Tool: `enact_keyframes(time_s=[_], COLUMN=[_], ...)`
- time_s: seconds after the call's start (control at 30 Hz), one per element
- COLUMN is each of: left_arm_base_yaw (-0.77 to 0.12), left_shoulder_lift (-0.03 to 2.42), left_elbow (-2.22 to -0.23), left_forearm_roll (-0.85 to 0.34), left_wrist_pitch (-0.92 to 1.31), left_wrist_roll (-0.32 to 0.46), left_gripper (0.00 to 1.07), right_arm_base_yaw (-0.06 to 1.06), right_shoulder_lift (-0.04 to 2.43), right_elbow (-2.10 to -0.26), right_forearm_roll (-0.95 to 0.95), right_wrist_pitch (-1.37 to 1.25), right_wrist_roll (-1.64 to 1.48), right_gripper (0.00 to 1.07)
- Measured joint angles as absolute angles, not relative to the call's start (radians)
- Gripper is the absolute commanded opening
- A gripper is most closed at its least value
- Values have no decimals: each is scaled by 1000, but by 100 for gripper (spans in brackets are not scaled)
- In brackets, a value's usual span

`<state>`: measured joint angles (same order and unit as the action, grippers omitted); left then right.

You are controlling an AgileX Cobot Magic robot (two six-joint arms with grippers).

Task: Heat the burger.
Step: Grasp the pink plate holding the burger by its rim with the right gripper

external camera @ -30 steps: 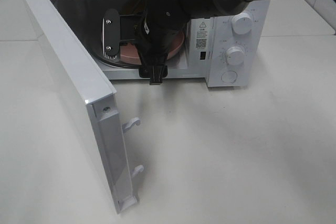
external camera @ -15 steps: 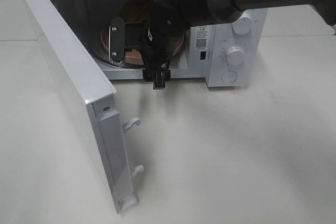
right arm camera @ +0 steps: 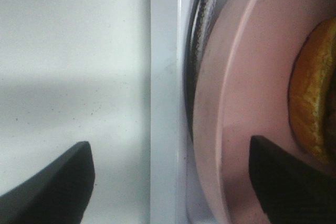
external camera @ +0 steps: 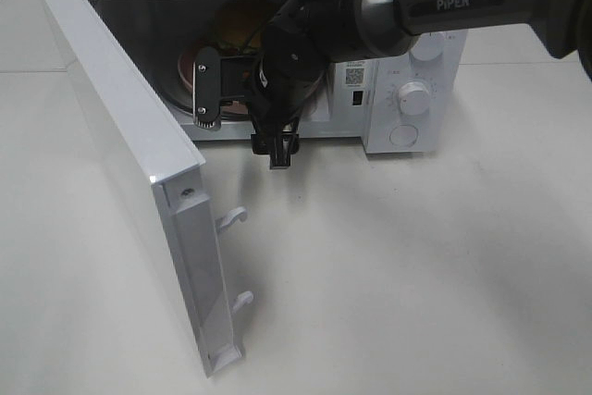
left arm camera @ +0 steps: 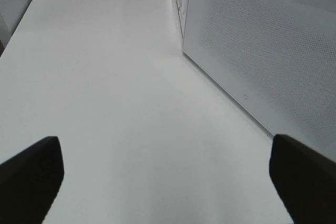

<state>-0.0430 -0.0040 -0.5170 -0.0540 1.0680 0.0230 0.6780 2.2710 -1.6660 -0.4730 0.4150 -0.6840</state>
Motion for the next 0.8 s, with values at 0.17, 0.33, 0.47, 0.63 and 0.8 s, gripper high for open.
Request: enact_keyframes(time_s=[0.17,0.33,0.47,0.63,0.8], left_arm_base_yaw=[-43,-43,-43,-43,-43], left_shoulder_lift=[-4,-4,-4,-4,-4], left_elbow=[-517,-517,-517,-517,-517], left_forearm_roll=[-42,-16,-6,0,0], left_wrist_pitch=[1068,1068,1068,1068,1068], left_wrist_roll=[23,23,23,23,23], left_gripper=[100,100,100,100,100], right_arm_base_yaw=[678,673,669,668,668], right_shoulder_lift=[2271,2271,2271,2271,2271], right_elbow=[-1669,-1669,-1669,-1669,-1669], right_forearm_roll=[-483,-487,-497,-511,-522], right_wrist_pitch=[415,416,418,424,424], right_wrist_roll=[-684,-682,-681,-673,-660], right_gripper=[77,76,76,77,78])
